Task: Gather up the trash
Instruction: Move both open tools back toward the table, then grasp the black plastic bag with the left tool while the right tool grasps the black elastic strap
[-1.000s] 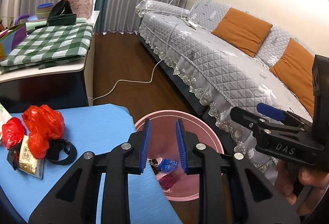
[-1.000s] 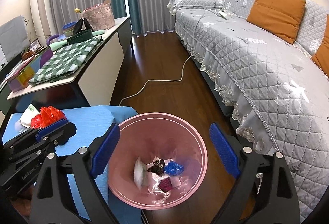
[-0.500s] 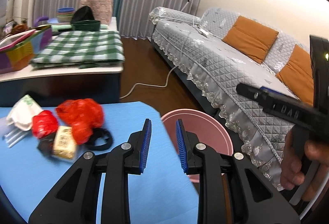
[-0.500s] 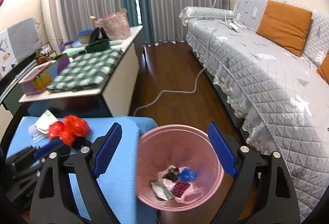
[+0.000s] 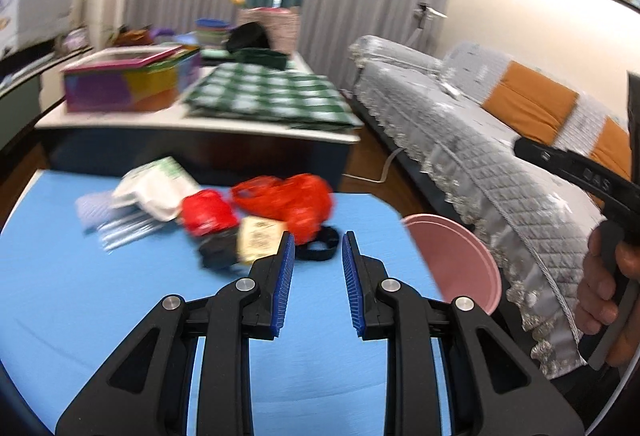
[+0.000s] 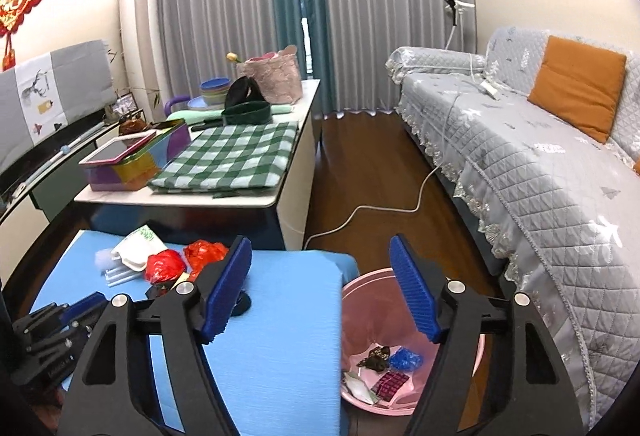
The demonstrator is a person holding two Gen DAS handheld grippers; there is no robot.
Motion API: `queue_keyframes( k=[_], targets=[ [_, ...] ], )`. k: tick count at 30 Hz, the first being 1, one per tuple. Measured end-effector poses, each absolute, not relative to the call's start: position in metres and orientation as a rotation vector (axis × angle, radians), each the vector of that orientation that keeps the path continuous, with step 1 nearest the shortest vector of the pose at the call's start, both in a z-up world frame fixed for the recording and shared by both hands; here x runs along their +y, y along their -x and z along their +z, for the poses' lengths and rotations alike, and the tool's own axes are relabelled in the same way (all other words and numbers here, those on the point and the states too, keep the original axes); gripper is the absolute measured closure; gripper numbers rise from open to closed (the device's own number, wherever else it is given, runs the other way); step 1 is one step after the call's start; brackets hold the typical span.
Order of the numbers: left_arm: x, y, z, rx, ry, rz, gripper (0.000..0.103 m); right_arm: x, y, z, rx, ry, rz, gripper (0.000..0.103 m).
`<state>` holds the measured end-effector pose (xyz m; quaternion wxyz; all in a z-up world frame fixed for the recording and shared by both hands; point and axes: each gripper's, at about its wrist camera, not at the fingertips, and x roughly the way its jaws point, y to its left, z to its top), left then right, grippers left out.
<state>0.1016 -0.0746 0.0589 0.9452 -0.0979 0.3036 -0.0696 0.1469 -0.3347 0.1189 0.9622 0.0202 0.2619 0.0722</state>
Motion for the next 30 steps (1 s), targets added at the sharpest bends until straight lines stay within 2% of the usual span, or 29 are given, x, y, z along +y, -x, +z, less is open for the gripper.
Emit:
queue_keyframes(
  k=[11, 25, 30],
  targets=[
    [-0.015, -0.108, 0.037, 0.634, 0.270, -0.023, 0.079, -0.301, -0.174, 0.091, 0.619, -0.048, 0.202, 0.048],
    [0.002, -0.140, -0.002, 0.693, 0.294, -0.005, 0.079, -0.239, -0.207, 0.031, 0.759, 0.049, 0.284, 0.048],
    [0.005, -0.156, -0.016, 0.725, 0.327, -0.017, 0.079, -0.223, -0.216, 0.013, 0.797, 0.085, 0.298, 0.044]
  ],
)
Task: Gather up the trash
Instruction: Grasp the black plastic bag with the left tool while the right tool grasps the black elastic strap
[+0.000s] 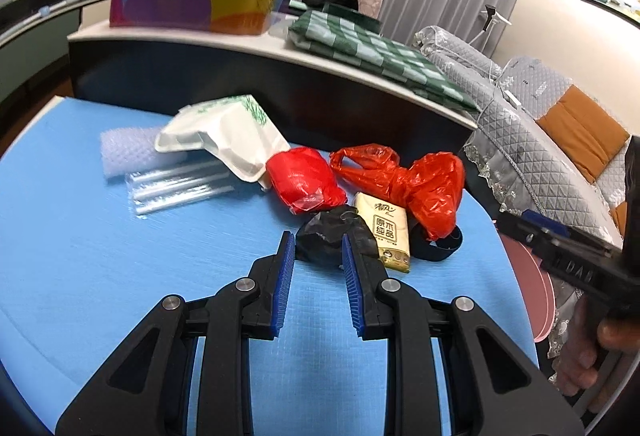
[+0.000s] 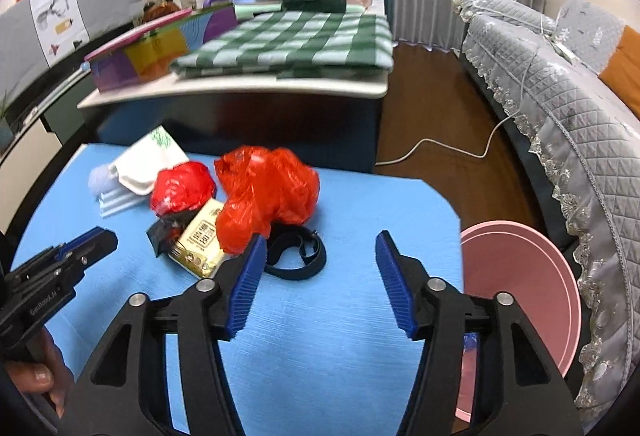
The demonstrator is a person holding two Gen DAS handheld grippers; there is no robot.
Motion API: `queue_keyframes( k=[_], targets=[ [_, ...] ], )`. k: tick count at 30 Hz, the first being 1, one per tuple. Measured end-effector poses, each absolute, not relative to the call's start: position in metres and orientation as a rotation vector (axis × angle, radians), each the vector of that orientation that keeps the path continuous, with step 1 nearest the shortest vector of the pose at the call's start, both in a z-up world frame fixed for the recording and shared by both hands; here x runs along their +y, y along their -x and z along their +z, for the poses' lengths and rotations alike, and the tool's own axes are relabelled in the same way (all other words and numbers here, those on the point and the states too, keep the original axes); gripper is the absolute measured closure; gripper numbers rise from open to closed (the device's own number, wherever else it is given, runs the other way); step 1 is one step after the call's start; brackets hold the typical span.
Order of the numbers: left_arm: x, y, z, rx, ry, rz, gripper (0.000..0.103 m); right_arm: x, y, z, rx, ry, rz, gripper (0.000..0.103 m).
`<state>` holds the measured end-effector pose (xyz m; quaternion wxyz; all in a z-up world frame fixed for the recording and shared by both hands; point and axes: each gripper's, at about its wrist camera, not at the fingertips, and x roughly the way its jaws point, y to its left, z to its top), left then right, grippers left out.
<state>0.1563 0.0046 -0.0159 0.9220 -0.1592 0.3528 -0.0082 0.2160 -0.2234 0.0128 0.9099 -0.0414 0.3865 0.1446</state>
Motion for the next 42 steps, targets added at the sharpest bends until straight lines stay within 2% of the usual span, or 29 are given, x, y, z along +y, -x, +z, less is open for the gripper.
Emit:
queue_keyframes(
  k=[2, 6, 10, 16, 25, 28, 31, 34, 36, 38, 42],
  targets=[
    [0.006, -0.160, -0.020, 0.730, 0.343, -0.017, 0.075, -0.220, -0.220, 0.005, 0.815, 0.091, 0.301, 0.043],
    [0.009, -0.171, -0.027, 0.741, 0.374, -0.024, 0.063, -0.215, -0.230, -0.009, 0.856, 0.084, 0.315, 0.030],
    [0.009, -0.180, -0.031, 0.752, 0.390, -0.035, 0.048, -0.206, -0.238, -0.024, 0.895, 0.100, 0.342, 0.024],
    [0.008, -0.192, -0.042, 0.785, 0.426, -0.064, 0.044, -0.195, -0.251, -0.039, 0.929, 0.110, 0.338, 0.021],
    [0.002, -0.203, -0.055, 0.842, 0.446, -0.080, 0.045, -0.177, -0.264, -0.046, 0.950, 0.125, 0.351, 0.021],
    [0.003, -0.202, -0.056, 0.843, 0.445, -0.078, 0.048, -0.180, -0.265, -0.048, 0.959, 0.127, 0.341, 0.025],
    [0.000, -0.201, -0.053, 0.841, 0.420, -0.075, 0.051, -0.184, -0.265, -0.048, 0.962, 0.130, 0.333, 0.034],
    [-0.006, -0.200, -0.050, 0.844, 0.383, -0.065, 0.052, -0.189, -0.262, -0.046, 0.965, 0.129, 0.332, 0.046],
    [-0.007, -0.200, -0.049, 0.848, 0.367, -0.054, 0.053, -0.192, -0.260, -0.044, 0.962, 0.130, 0.331, 0.060],
    [-0.009, -0.198, -0.047, 0.850, 0.347, -0.033, 0.054, -0.195, -0.257, -0.039, 0.956, 0.128, 0.328, 0.067],
    [-0.007, -0.192, -0.044, 0.853, 0.321, 0.002, 0.054, -0.200, -0.245, -0.028, 0.937, 0.127, 0.333, 0.074]
  ],
)
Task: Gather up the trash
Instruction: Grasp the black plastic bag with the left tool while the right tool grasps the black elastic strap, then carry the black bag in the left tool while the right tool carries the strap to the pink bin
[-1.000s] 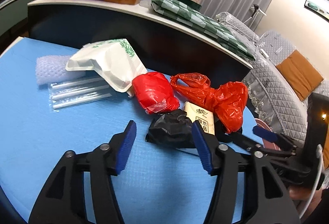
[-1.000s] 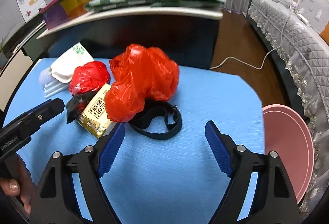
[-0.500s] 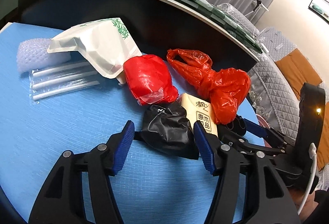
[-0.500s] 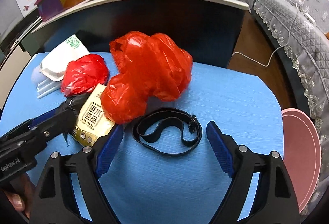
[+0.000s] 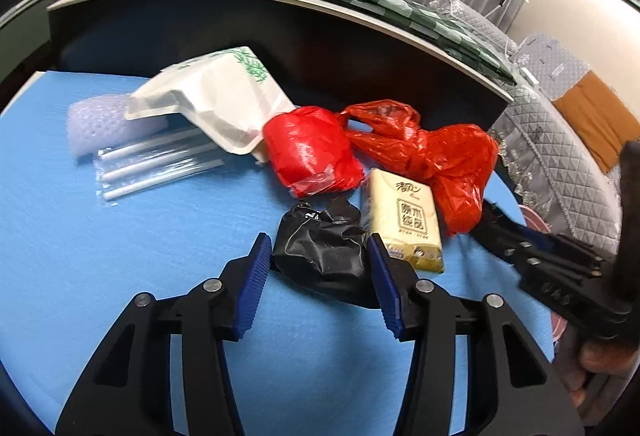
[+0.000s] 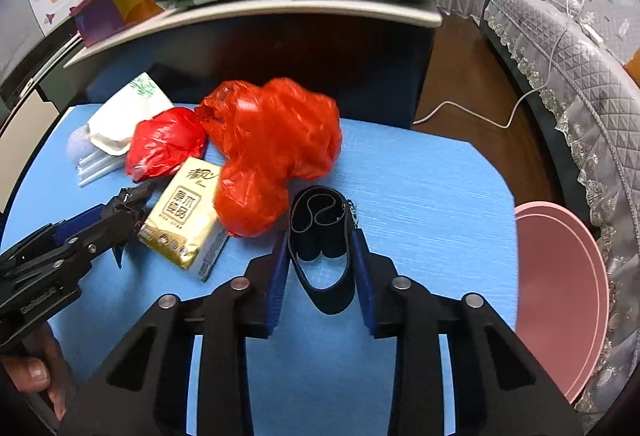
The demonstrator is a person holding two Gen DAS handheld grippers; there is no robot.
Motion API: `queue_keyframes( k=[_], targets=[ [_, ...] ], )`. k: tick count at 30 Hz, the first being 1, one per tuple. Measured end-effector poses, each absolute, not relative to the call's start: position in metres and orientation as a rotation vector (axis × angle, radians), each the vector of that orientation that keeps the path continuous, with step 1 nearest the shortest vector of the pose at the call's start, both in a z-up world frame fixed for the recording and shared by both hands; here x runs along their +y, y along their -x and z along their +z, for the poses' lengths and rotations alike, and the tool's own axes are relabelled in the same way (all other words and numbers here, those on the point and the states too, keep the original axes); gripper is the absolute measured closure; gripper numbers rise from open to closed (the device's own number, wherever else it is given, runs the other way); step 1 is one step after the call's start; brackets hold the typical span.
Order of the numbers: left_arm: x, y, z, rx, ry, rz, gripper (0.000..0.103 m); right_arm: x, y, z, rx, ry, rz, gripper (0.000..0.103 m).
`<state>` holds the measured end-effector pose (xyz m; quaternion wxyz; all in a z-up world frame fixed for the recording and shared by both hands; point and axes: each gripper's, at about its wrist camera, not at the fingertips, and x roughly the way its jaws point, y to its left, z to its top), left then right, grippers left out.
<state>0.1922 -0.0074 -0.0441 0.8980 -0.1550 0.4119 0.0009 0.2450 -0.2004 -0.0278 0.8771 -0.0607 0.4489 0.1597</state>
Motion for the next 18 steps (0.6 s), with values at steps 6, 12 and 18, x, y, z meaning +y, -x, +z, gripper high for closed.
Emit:
queue_keyframes(
  k=[6, 12, 18],
  targets=[
    [-0.002, -0.177, -0.033, 0.834, 0.295, 0.020, 0.055, -0.212, -0.226, -0.011, 0.906, 0.128, 0.326, 0.076],
    [-0.006, -0.157, -0.016, 0.791, 0.250, 0.032, 0.055, -0.228, -0.205, 0.005, 0.867, 0.129, 0.321, 0.076],
    [-0.017, -0.134, 0.004, 0.729, 0.208, 0.049, 0.055, -0.250, -0.183, 0.026, 0.817, 0.107, 0.305, 0.076]
  ],
)
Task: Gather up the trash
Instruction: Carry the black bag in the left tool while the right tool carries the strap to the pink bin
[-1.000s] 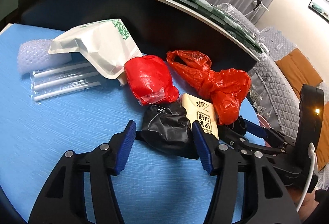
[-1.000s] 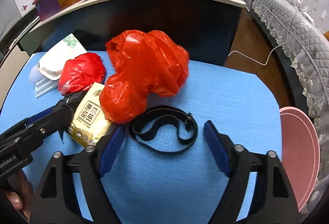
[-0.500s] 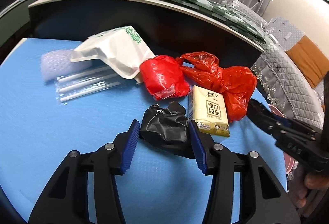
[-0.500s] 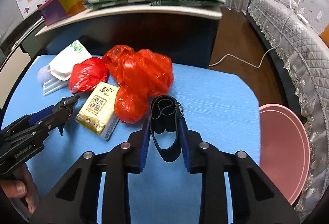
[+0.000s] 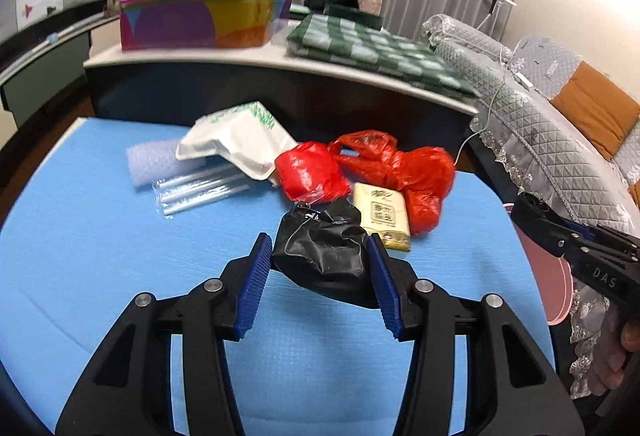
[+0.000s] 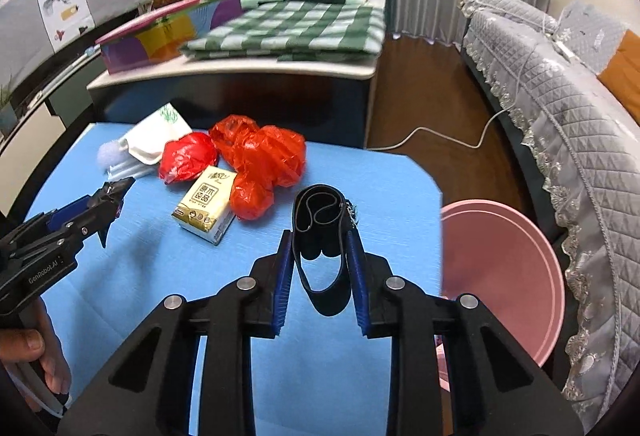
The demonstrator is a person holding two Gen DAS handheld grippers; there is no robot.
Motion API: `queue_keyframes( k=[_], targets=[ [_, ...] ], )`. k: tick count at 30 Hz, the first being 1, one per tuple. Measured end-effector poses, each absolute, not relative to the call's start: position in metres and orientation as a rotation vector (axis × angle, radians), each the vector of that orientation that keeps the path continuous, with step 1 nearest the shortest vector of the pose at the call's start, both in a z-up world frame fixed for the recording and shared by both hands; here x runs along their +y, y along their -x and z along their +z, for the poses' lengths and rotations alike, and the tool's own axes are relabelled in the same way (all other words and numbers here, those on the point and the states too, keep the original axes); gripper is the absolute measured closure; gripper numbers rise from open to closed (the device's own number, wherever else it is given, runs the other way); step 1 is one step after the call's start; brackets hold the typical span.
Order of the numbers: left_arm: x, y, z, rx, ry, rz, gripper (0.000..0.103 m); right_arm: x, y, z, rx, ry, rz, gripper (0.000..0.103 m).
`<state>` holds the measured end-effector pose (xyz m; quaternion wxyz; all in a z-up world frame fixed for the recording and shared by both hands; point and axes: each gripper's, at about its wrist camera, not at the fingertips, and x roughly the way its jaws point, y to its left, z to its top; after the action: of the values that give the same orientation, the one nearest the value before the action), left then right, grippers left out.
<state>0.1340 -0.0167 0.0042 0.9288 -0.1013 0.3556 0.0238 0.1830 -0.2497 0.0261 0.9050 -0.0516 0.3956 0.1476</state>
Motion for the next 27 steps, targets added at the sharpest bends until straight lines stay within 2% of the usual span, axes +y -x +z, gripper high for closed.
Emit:
queue_keyframes(
  k=[13, 27],
  targets=[
    [-0.050, -0.096, 0.038, 0.638, 0.133, 0.007, 0.055, -0.288, -0.141, 0.071, 0.697, 0.055, 0.283, 0.076],
    [-0.086, -0.085, 0.038, 0.630, 0.088, -0.048, 0.055, -0.335, -0.132, 0.082, 0.666, -0.005, 0.229, 0.076]
  ],
)
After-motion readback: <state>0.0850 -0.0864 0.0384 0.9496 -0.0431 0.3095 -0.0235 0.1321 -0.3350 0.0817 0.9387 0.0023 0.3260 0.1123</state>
